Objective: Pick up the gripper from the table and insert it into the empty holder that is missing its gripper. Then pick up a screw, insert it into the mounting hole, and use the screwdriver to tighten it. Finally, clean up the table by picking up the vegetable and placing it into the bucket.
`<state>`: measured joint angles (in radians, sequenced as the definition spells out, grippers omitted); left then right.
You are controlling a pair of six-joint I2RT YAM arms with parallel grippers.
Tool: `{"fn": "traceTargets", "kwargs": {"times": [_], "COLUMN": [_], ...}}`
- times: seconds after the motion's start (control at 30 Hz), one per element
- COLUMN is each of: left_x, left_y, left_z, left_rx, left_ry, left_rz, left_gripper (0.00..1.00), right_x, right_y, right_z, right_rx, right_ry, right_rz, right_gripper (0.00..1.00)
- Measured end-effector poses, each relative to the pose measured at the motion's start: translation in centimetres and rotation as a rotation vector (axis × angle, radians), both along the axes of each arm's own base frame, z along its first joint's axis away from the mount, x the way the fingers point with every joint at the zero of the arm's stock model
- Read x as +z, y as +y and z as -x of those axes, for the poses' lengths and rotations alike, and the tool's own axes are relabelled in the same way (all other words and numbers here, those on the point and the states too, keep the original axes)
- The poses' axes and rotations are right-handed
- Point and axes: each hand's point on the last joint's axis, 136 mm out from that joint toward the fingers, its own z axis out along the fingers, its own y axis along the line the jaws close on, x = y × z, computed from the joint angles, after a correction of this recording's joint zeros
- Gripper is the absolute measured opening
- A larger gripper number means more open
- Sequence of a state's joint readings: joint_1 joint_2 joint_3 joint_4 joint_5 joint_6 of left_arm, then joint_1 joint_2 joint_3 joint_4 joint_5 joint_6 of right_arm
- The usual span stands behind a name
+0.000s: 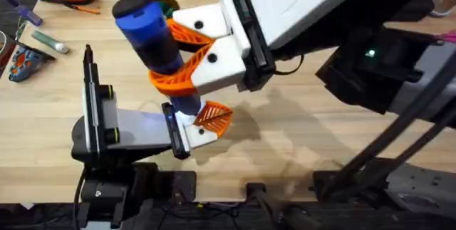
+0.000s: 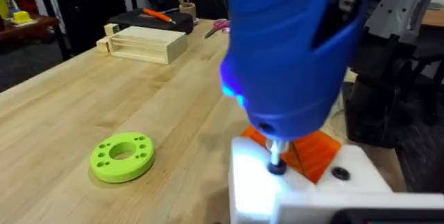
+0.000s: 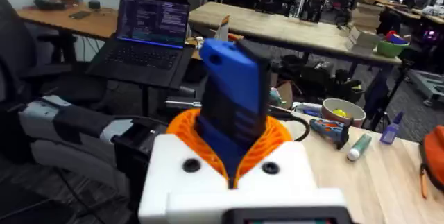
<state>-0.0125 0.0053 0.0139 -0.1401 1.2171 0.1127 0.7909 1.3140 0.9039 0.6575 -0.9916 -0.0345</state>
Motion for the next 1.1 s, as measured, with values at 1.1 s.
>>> {"fn": "traceTargets", "kwargs": {"times": [1.1], "left_x": [-0.02], "left_y": [-0.06], "left_z": [0.14], "left_rx": [-0.008], "left_ry": [0.009], "left_rz": [0.003], "left_gripper": [0.014], "right_x": [-0.95], "right_y": [-0.06], "right_z": [-0.58], "right_rx": [-0.016], "right_ry": [0.040], "right_rz": [0.042], "right_gripper": [0.026]}}
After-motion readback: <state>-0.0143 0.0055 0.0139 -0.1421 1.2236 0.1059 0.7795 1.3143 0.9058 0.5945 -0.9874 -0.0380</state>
